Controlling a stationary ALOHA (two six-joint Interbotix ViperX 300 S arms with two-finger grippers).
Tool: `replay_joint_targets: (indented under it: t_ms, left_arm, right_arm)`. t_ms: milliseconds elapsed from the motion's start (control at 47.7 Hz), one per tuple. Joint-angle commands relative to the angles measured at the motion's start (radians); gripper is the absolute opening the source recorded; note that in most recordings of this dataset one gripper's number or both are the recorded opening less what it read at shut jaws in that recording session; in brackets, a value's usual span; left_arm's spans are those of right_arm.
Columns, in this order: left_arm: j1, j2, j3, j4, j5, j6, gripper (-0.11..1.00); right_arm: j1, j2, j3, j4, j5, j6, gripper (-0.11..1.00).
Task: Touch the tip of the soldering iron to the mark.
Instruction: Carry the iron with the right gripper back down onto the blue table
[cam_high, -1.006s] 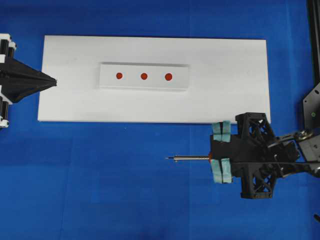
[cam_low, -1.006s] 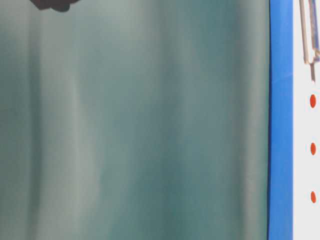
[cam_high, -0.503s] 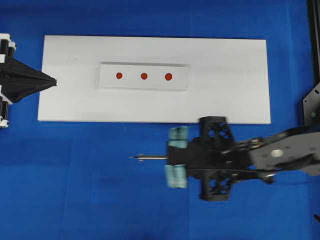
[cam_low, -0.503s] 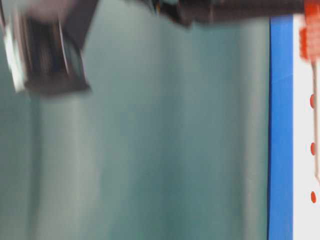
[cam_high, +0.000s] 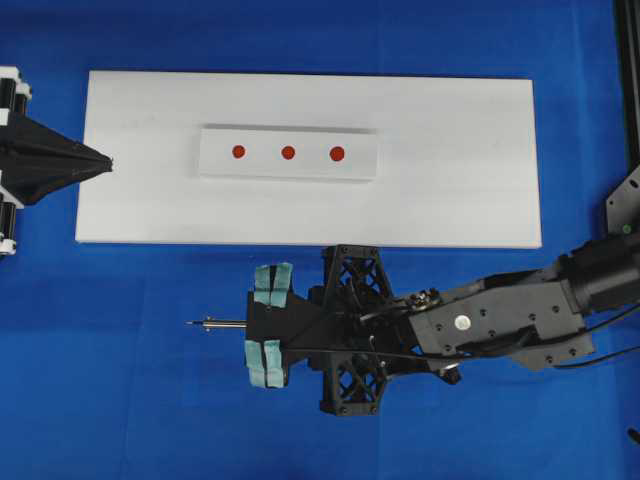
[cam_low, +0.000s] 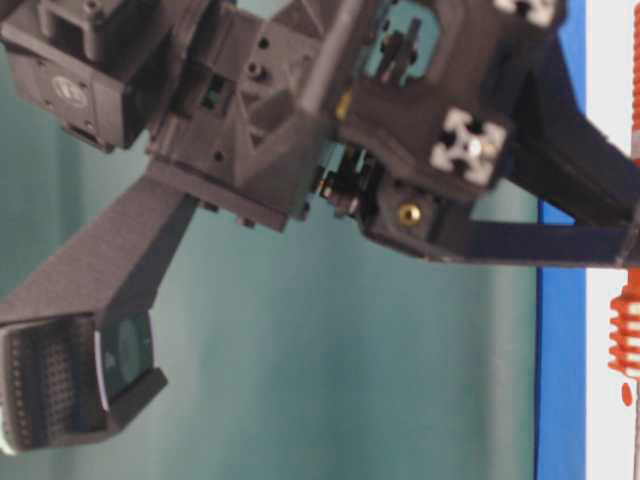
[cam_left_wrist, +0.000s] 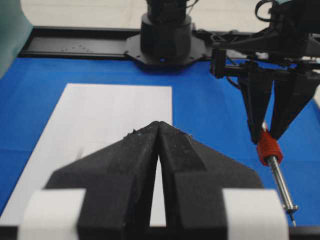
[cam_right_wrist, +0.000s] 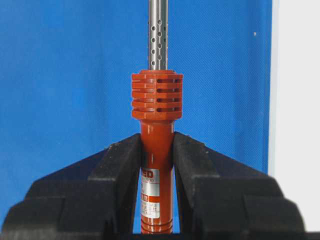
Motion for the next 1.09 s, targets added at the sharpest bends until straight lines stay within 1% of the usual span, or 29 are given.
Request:
replay_joint_targets:
  t_ms: [0, 147, 272, 398, 545, 650, 775, 1069]
  left_arm:
    - [0.003, 0.003, -0.011, 0.002, -0.006, 0.002, 0.0]
    - [0.003, 0.003, -0.012, 0.0, -0.008, 0.002, 0.0]
    - [0.003, 0.003, -0.011, 0.0, -0.009, 0.002, 0.0]
    - [0.003, 0.003, -0.011, 0.0, -0.009, 0.002, 0.0]
    - [0.003, 0.003, -0.012, 0.0, -0.009, 0.002, 0.0]
    - [0.003, 0.003, -0.012, 0.0, -0.009, 0.002, 0.0]
    - [0.003, 0.003, -0.012, 0.0, -0.009, 0.002, 0.0]
    - [0.003, 0.003, -0.012, 0.0, -0.008, 0.002, 0.0]
  right_arm:
    - [-0.006, -0.008, -0.021, -0.003, -0.02, 0.003, 0.06]
    - [-0.009, 0.029, -0.006, 0.0, -0.077, 0.008, 0.06]
    - [-0.009, 0.067, 0.012, 0.008, -0.152, 0.017, 0.06]
    - [-0.009, 0.107, 0.046, 0.021, -0.241, 0.038, 0.06]
    - [-0.009, 0.147, 0.075, 0.023, -0.31, 0.075, 0.06]
    - [-0.009, 0.172, 0.089, 0.023, -0.35, 0.083, 0.06]
    - [-0.006, 0.198, 0.091, 0.023, -0.385, 0.083, 0.06]
    - [-0.005, 0.202, 0.092, 0.021, -0.383, 0.074, 0.06]
